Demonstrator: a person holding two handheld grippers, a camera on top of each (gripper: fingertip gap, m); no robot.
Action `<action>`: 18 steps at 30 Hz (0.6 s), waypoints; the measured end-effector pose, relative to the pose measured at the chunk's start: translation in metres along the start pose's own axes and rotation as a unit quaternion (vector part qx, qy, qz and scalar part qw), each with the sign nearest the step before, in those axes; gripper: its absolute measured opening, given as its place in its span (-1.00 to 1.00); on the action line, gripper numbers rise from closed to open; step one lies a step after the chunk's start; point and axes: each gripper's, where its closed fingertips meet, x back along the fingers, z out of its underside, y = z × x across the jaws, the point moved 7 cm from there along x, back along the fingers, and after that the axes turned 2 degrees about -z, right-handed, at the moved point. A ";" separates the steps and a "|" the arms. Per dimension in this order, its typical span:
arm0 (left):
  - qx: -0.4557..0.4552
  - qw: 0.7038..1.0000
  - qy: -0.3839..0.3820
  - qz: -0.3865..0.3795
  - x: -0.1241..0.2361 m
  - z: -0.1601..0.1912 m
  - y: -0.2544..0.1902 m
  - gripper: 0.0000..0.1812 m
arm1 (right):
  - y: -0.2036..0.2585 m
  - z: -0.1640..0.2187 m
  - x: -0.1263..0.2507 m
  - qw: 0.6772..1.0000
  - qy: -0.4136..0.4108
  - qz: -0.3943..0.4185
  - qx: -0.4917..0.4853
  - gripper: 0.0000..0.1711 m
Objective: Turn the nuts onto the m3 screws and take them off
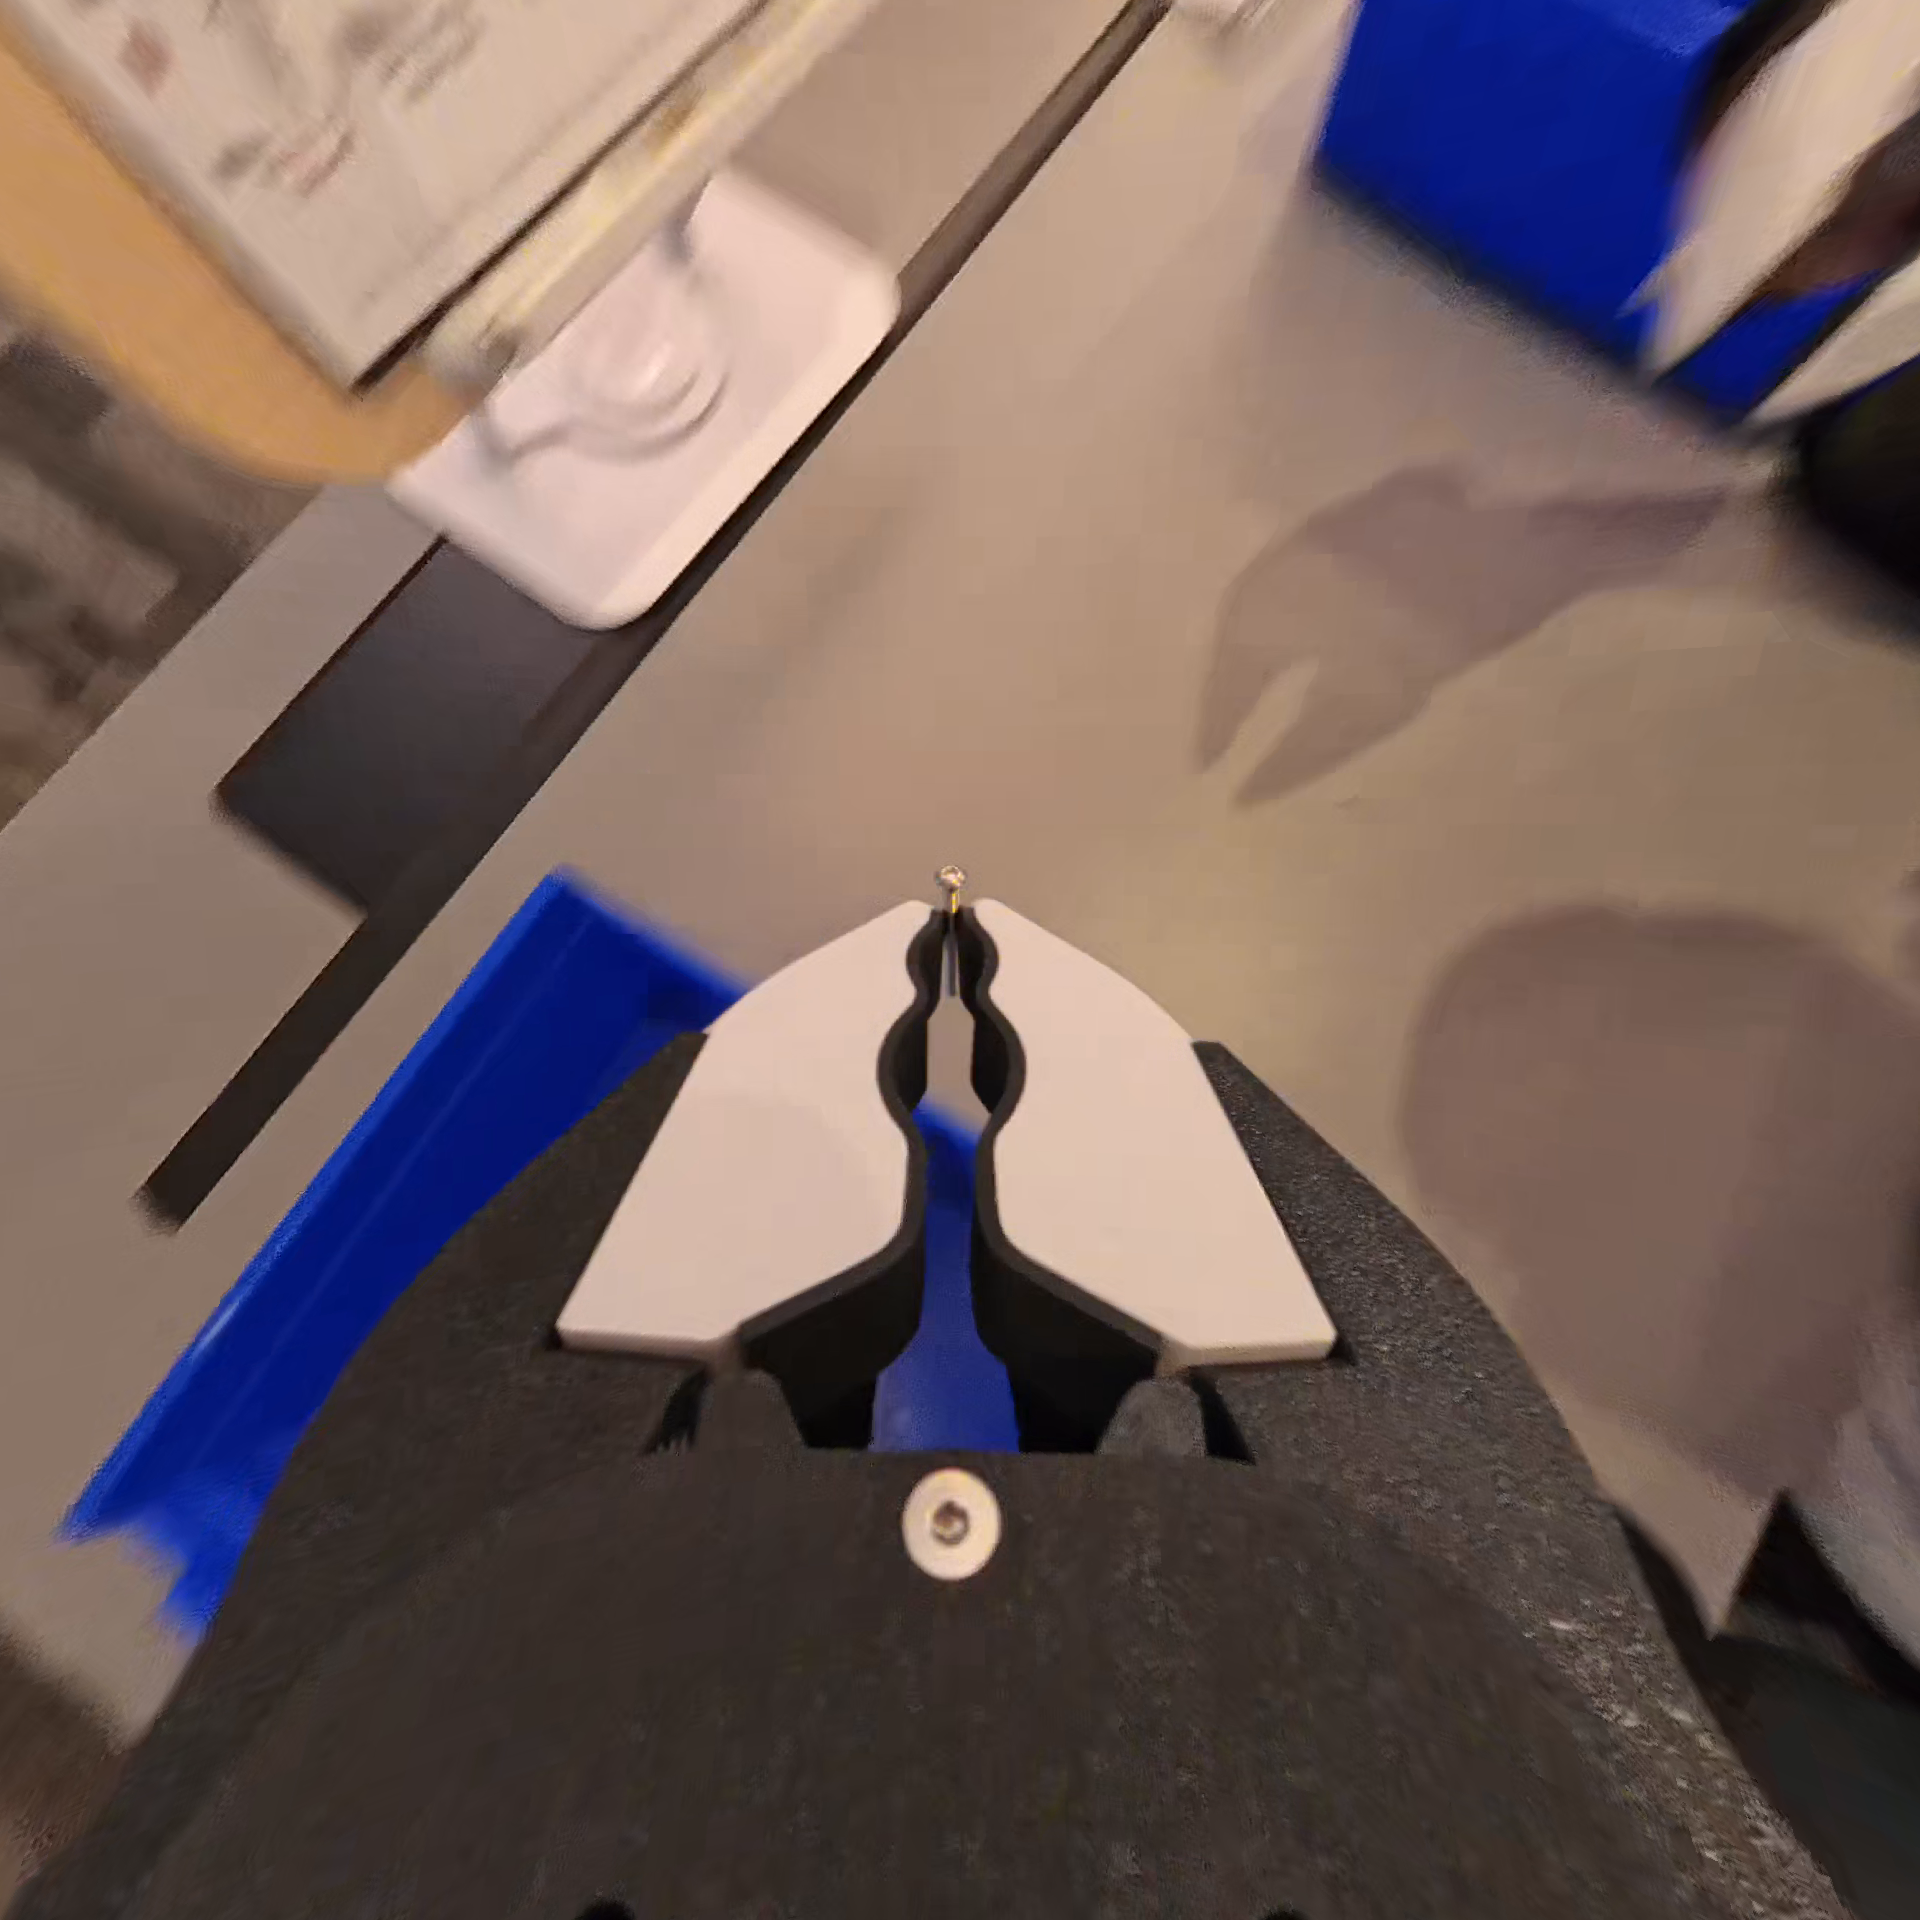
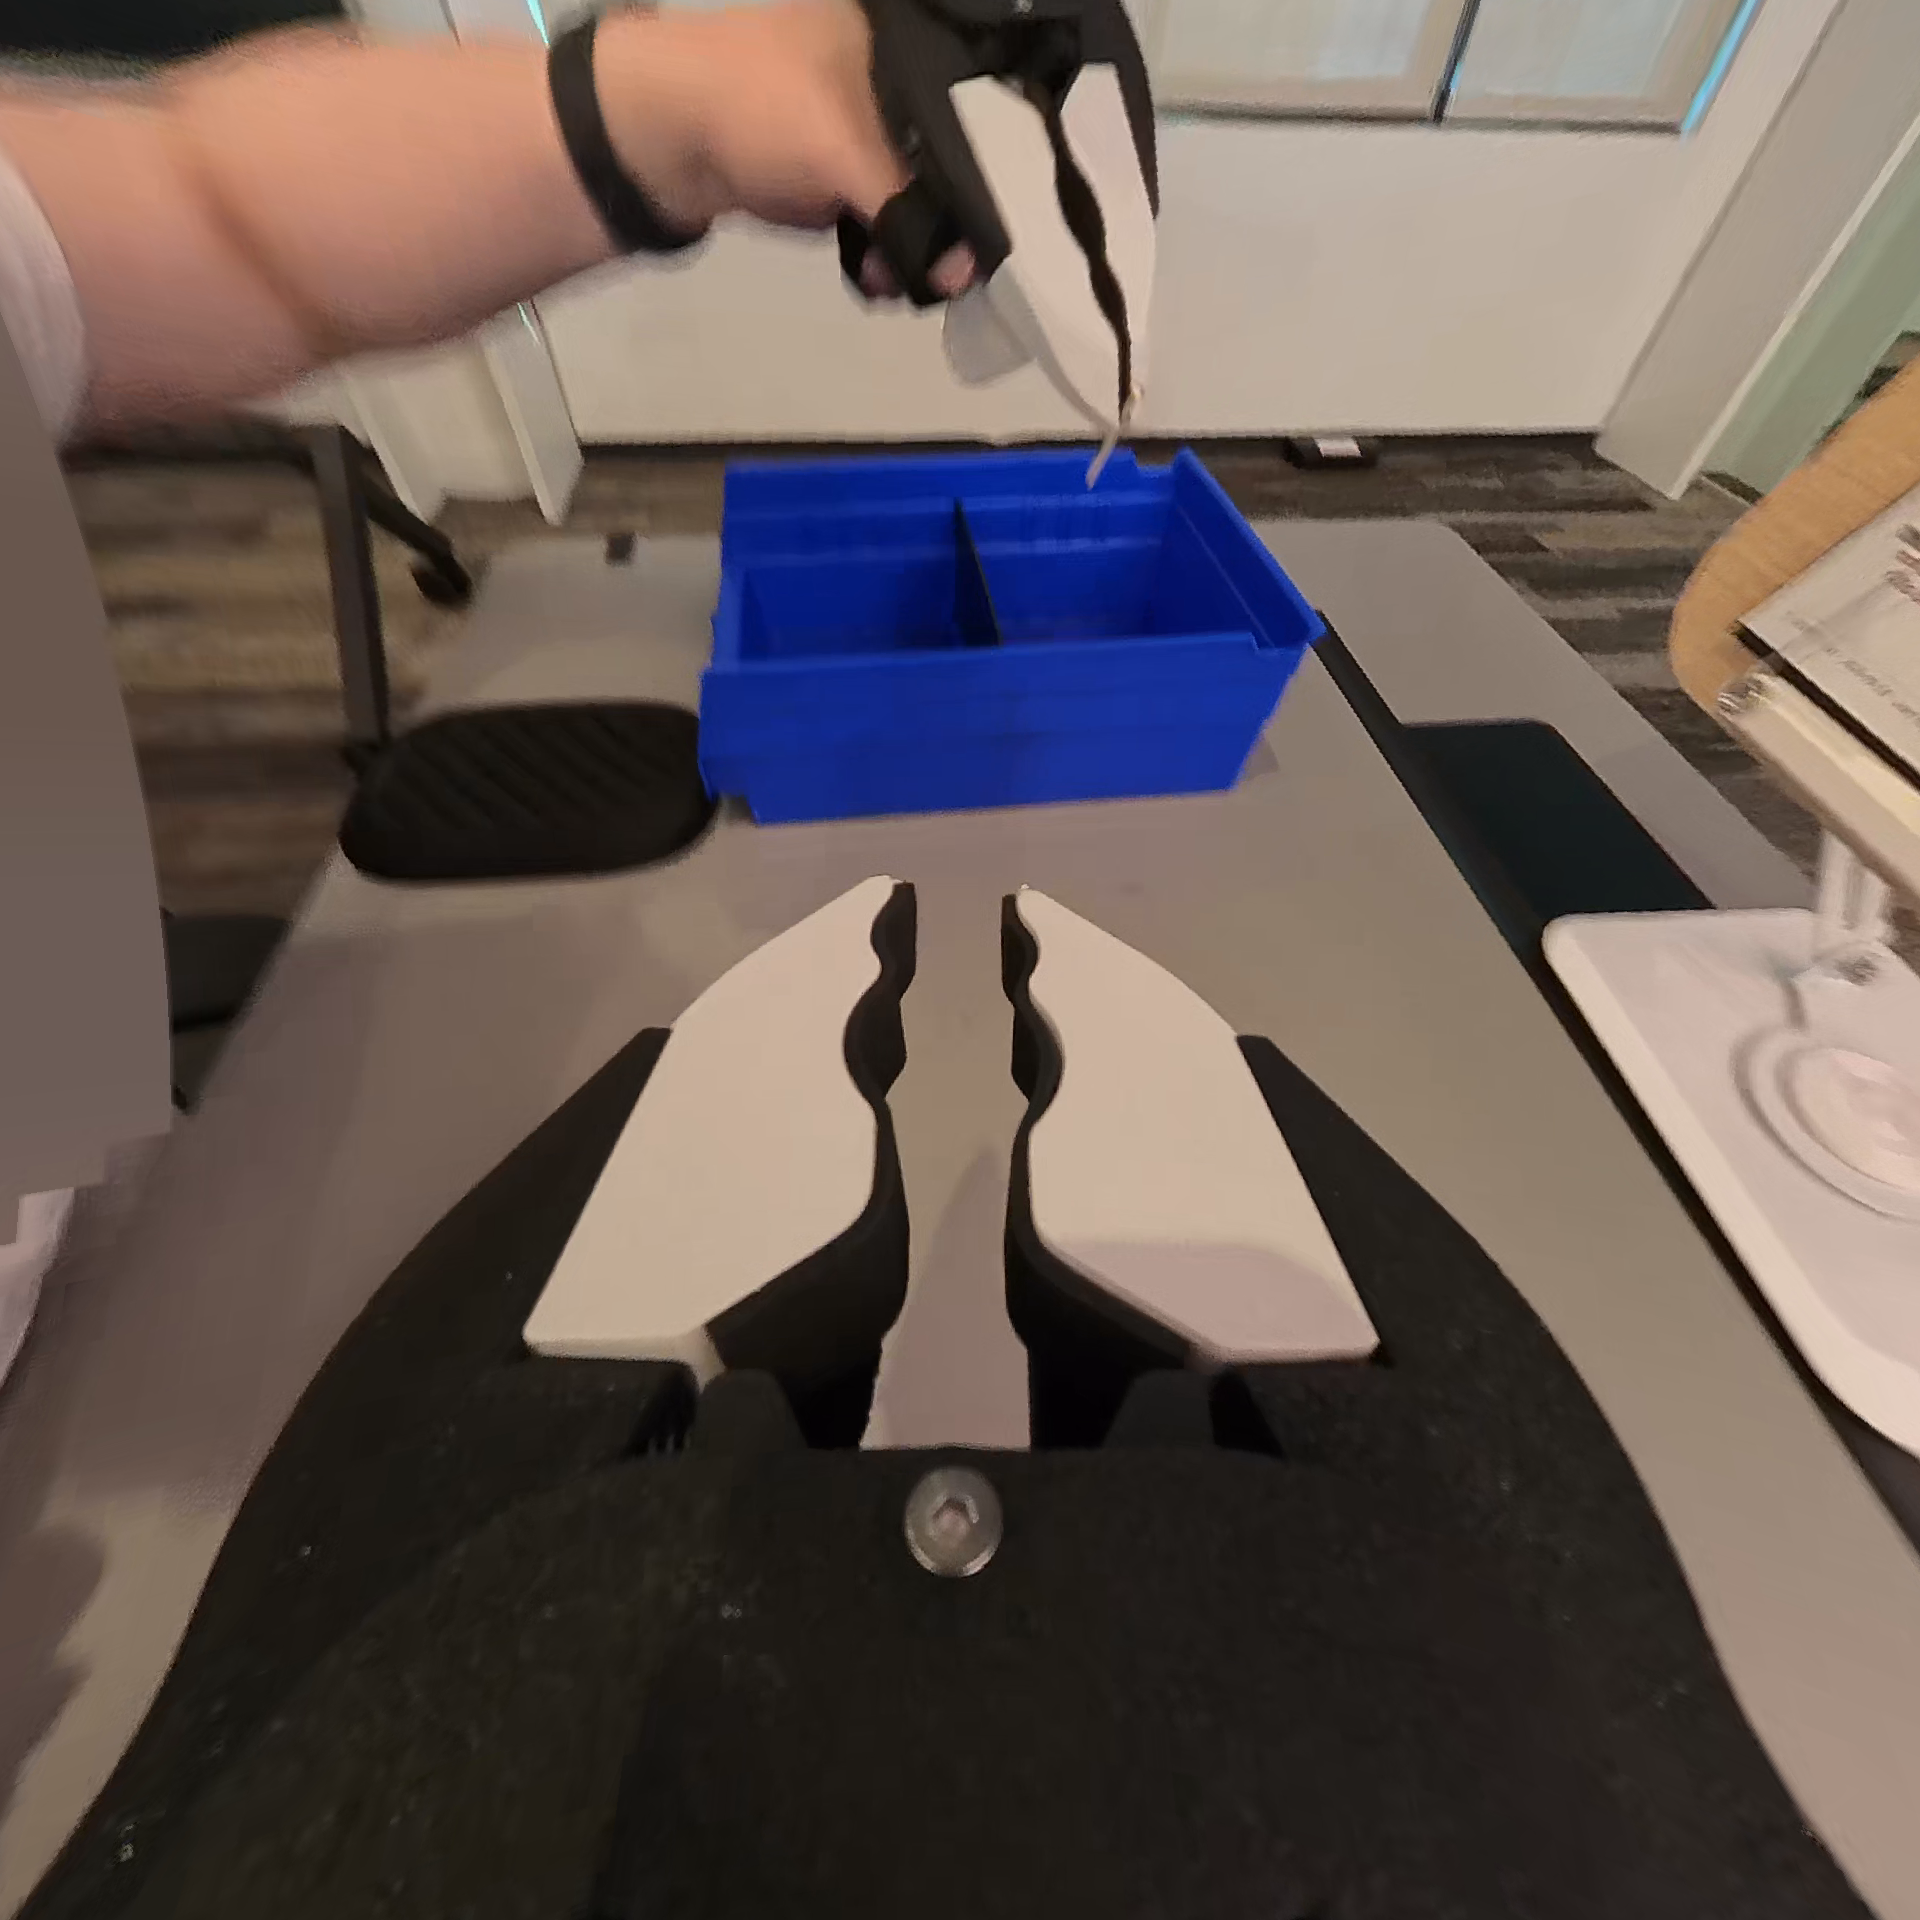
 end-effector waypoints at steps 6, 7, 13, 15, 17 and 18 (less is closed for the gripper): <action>-0.006 0.983 -0.150 0.104 -0.022 -0.043 -0.096 -0.98 | 0.017 -0.015 -0.018 0.996 -0.084 -0.026 -0.012 -0.70; -0.007 0.979 -0.168 0.119 -0.026 -0.048 -0.108 -0.98 | 0.018 -0.016 -0.018 0.996 -0.091 -0.023 -0.013 -0.69; -0.010 0.962 -0.231 0.148 -0.036 -0.063 -0.151 -0.98 | 0.020 -0.019 -0.011 0.989 -0.129 -0.056 -0.036 -0.70; -0.005 0.958 -0.242 0.154 -0.037 -0.066 -0.158 -0.98 | 0.024 -0.021 -0.011 0.990 -0.124 -0.060 -0.026 -0.74; -0.004 0.956 -0.246 0.160 -0.037 -0.068 -0.162 -0.98 | 0.026 -0.022 -0.010 0.991 -0.121 -0.054 -0.013 -0.84; -0.004 0.955 -0.248 0.160 -0.037 -0.068 -0.164 -0.98 | 0.027 -0.023 -0.009 0.991 -0.121 -0.059 -0.012 -0.95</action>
